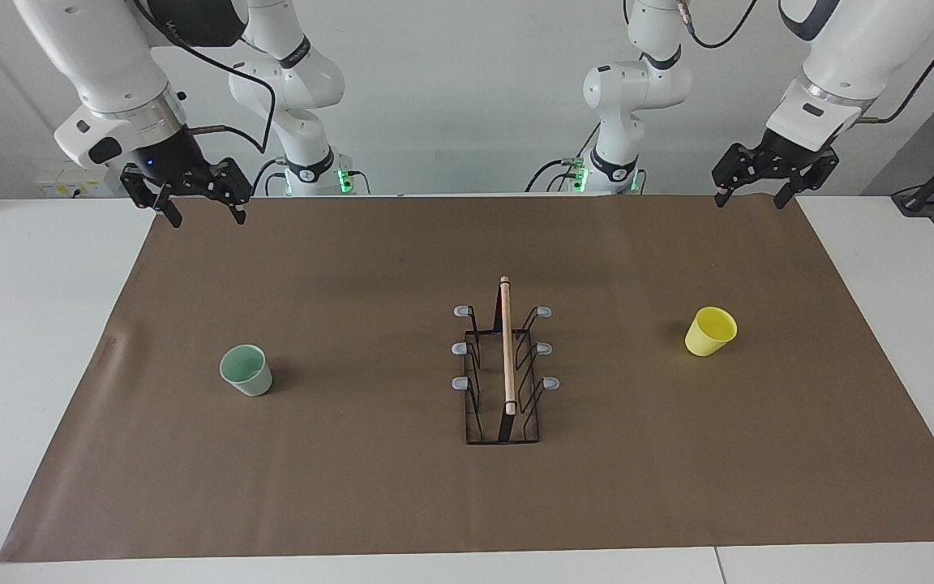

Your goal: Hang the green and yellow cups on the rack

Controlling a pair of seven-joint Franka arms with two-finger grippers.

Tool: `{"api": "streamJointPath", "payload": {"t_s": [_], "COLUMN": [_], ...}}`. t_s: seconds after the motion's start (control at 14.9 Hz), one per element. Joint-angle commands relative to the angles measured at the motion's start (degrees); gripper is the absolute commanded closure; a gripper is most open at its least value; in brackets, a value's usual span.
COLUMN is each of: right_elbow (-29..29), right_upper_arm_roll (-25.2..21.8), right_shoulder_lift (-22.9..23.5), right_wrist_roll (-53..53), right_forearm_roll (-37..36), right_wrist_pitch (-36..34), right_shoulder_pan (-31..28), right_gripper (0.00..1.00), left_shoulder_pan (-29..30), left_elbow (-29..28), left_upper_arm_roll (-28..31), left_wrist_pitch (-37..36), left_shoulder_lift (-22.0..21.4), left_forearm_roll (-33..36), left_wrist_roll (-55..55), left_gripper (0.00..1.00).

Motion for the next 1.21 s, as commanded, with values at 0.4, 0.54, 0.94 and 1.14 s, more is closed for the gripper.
{"api": "streamJointPath", "payload": {"t_s": [0.4, 0.54, 0.94, 1.14], "right_elbow": [-0.90, -1.61, -7.49, -11.36], "right_upper_arm_roll": [0.25, 0.25, 0.87, 0.87], "right_shoulder_lift": [-2.13, -2.39, -0.82, 0.59], "right_wrist_roll": [-16.23, -21.70, -38.41, -38.86], "right_forearm_roll": [-1.16, -3.72, -16.69, -24.88], "right_wrist_pitch": [-3.78, -3.60, 3.95, 9.04], "right_shoulder_pan": [-0.58, -0.58, 4.31, 8.37], "right_gripper": [0.00, 0.00, 0.00, 0.00], "left_shoulder_pan": [-0.34, -0.35, -0.26, -0.43], "left_elbow": [-1.08, -1.08, -1.08, -1.17], "left_upper_arm_roll": [0.30, 0.30, 0.30, 0.30], "left_wrist_pitch": [0.41, 0.41, 0.41, 0.41], "left_shoulder_lift": [-1.05, -1.05, -1.05, -1.05], "left_forearm_roll": [0.70, 0.70, 0.70, 0.70], "left_wrist_roll": [0.04, 0.04, 0.04, 0.04], "left_gripper": [0.00, 0.00, 0.00, 0.00]}}
